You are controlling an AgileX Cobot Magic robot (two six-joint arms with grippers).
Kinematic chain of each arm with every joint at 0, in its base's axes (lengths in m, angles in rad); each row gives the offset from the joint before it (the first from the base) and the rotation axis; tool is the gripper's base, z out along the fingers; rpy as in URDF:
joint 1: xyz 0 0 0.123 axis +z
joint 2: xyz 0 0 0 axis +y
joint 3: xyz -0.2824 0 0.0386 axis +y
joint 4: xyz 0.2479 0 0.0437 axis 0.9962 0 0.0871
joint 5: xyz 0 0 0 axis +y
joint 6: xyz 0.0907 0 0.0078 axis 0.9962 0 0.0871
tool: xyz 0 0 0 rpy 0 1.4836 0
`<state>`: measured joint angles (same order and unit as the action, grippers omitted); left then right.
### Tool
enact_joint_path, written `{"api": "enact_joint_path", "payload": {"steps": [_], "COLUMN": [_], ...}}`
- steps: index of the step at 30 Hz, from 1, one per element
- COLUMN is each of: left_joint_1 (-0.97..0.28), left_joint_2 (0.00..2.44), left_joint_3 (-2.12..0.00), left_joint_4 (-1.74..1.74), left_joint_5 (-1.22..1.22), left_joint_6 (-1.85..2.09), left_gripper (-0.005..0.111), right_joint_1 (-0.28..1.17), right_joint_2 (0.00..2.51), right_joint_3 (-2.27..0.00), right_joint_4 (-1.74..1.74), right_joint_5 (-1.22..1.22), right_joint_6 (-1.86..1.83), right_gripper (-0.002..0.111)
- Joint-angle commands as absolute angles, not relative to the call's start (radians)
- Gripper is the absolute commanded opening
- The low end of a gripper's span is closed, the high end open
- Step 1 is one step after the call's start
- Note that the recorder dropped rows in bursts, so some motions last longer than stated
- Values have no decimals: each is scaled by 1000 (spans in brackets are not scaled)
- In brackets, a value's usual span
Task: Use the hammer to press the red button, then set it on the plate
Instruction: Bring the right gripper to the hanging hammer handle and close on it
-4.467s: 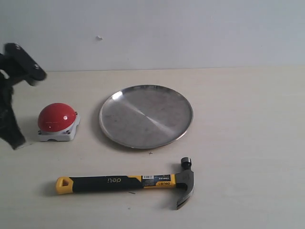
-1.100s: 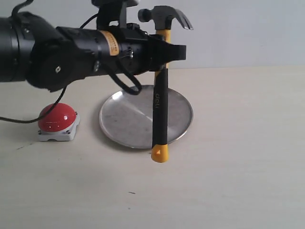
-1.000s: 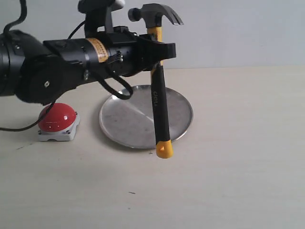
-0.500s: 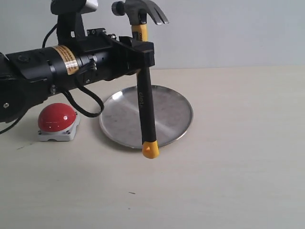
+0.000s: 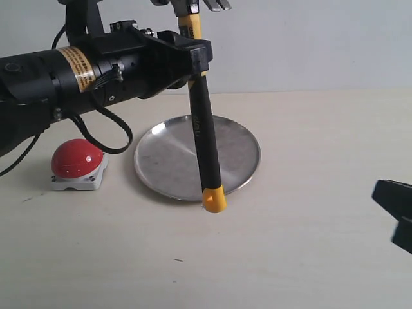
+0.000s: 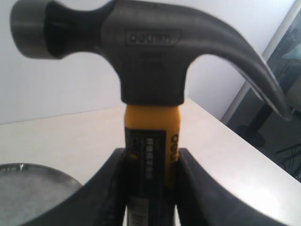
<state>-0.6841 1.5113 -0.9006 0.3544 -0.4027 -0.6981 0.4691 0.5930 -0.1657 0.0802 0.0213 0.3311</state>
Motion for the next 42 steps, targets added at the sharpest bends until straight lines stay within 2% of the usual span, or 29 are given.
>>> {"api": "enact_joint_path", "payload": {"steps": [1,6,8,11,12,13,27,38,42], "left_joint_1": [-688,-688,-686,-684,-684,-684,-684,-684,-684], "left_joint_2": [1490,1490,1488,1488,1488,1488,1488,1488,1488], "left_joint_3": [-907,-907,-907,-907,-907,-907,-907,-907,-907], "left_joint_4": [381,421,432,432,435,439,455,506,558], "left_joint_5": [-427,-404,-384,-371,-371,-378,-548,-556,-560], "left_joint_6": [-710,-716,-715,-715,-715,-710,-795,-878,-924], "left_gripper": [0,0,0,0,0,0,0,0,0], "right_joint_1": [537,722,766,800,802,802,802,802,802], "right_joint_2": [886,1100,1143,1166,1166,1168,1282,1432,1457], "right_joint_3": [-294,-476,-521,-538,-533,-530,-494,-496,-496], "right_joint_4": [72,72,72,72,75,76,110,152,225], "right_joint_5": [26,113,129,34,-18,-67,-430,-628,-654], "right_joint_6": [207,-23,-42,-40,-37,-27,0,-6,-38], "right_gripper": [1,19,34,72,82,86,86,86,81]}}
